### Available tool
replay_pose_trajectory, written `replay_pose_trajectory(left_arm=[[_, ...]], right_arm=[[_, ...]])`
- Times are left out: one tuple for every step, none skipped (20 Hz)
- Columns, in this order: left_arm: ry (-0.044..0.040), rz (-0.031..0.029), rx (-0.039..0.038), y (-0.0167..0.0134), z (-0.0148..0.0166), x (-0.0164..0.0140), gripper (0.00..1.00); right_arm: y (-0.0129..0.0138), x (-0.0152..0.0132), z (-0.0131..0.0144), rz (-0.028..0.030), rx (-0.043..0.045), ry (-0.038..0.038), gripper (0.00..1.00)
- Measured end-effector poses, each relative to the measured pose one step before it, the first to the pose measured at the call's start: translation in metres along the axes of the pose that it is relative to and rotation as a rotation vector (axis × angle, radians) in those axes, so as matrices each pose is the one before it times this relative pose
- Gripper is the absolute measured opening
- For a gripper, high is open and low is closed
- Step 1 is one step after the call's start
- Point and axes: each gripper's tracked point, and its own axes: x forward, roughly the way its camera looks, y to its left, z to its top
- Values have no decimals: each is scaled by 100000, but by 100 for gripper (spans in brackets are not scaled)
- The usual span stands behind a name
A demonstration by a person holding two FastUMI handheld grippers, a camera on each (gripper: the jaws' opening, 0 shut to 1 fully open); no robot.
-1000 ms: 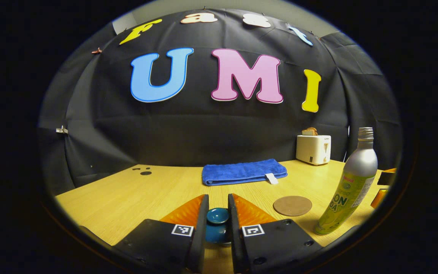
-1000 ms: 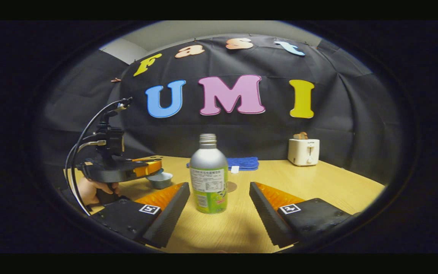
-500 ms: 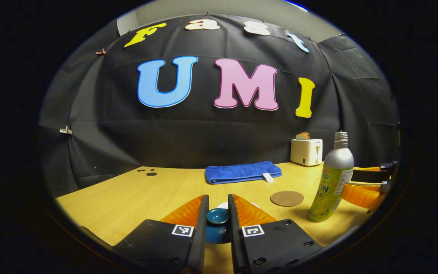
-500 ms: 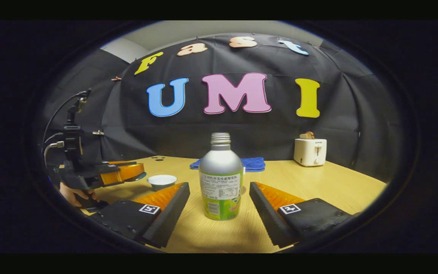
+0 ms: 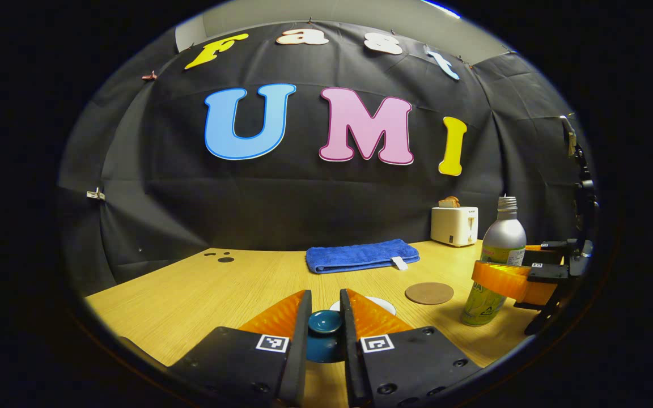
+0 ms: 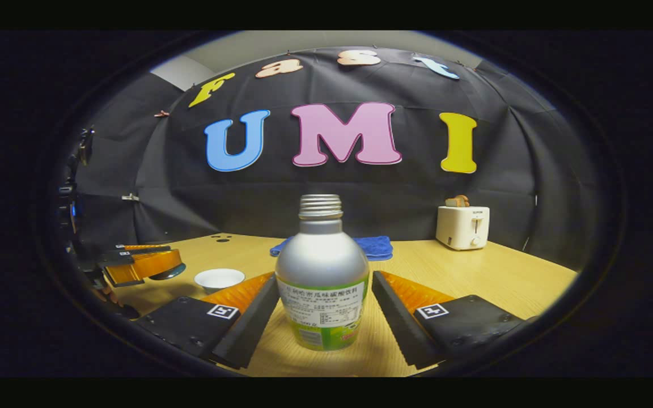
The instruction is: Open the teacup lid with one hand, grasp the water bottle and pour water into the teacup with the other hand; after pouring, place the water bottle on the coaster and then close the teacup lid.
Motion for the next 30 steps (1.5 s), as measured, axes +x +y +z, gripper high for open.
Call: replay_pose_trajectory(left_arm=[[33,-260,-13,-43,14,125,32],[-26,-22,16,-13,-77,-36,32],[-30,-104,-25,38,16,36,31],[-25,-303,50,-93,-22,-39,31],[-12,-105,35,26,43,113,31],[25,182,9,153,-70,-3,31],[45,731,-5,362,65,53,32],[155,741,-64,337,-28,139,32],[-50,409,1,330,-50,92,31],[55,58,-25,182,24,130,31],[42,330,88,363,-125,120,31],[-44,360,-26,359,158,56,31],[93,440,38,449,-59,264,31],[-72,-244,17,302,67,301,31],[-85,-797,46,224,-185,264,31],[70,-967,-5,265,50,286,32],[-20,-616,17,395,22,253,31],[167,-195,-117,449,-33,311,32],[-54,299,76,571,0,219,32],[138,430,-81,479,-53,146,31],[-109,476,39,325,-53,-58,31],[15,33,-16,125,48,64,31],[12,-195,27,52,-67,11,31],[35,-496,-26,-102,75,-37,31],[37,-347,12,-92,63,16,32],[-15,-337,-12,-37,-49,63,32],[-15,-469,-7,-10,-65,-85,32],[24,-825,27,-105,43,27,32],[-63,-857,26,-51,-7,-44,32],[-3,-650,47,44,60,47,32]], right_arm=[[7,229,-62,60,-49,282,98],[4,192,-3,-35,-61,-60,98],[21,326,-7,-276,101,-163,97],[-96,-168,-94,-873,-196,26,85],[-140,23,48,-459,102,-87,83],[65,61,43,263,36,-64,83],[216,182,-16,781,34,264,83],[-9,-13,-63,114,54,-59,83],[49,-49,-5,293,31,-186,83],[295,97,28,1242,105,19,83],[481,-13,-59,2193,1,210,83],[351,-6,23,1872,136,-107,83],[-8,0,-47,240,-157,277,82],[-79,67,90,404,59,-62,81],[34,166,-198,288,-82,304,79],[180,131,92,616,-1267,474,75],[109,204,14,568,-1490,435,74],[-7,157,87,-129,-3006,1426,74],[-208,175,120,-1160,-4240,663,74],[-314,168,56,-1179,-4711,430,74],[-129,318,43,-369,-4922,-107,74],[91,610,106,-646,-5261,251,74],[-140,457,-23,-637,-5202,378,74],[-91,328,-67,-527,-5149,451,74],[-71,360,-32,-144,-5156,290,74],[99,421,547,251,-5824,157,74],[-223,388,602,-130,-6677,-444,74],[-468,406,576,-1122,-7440,-1068,74],[-357,-34,173,-1261,-8087,-1422,74],[-290,177,483,-652,-8315,-1570,74]])
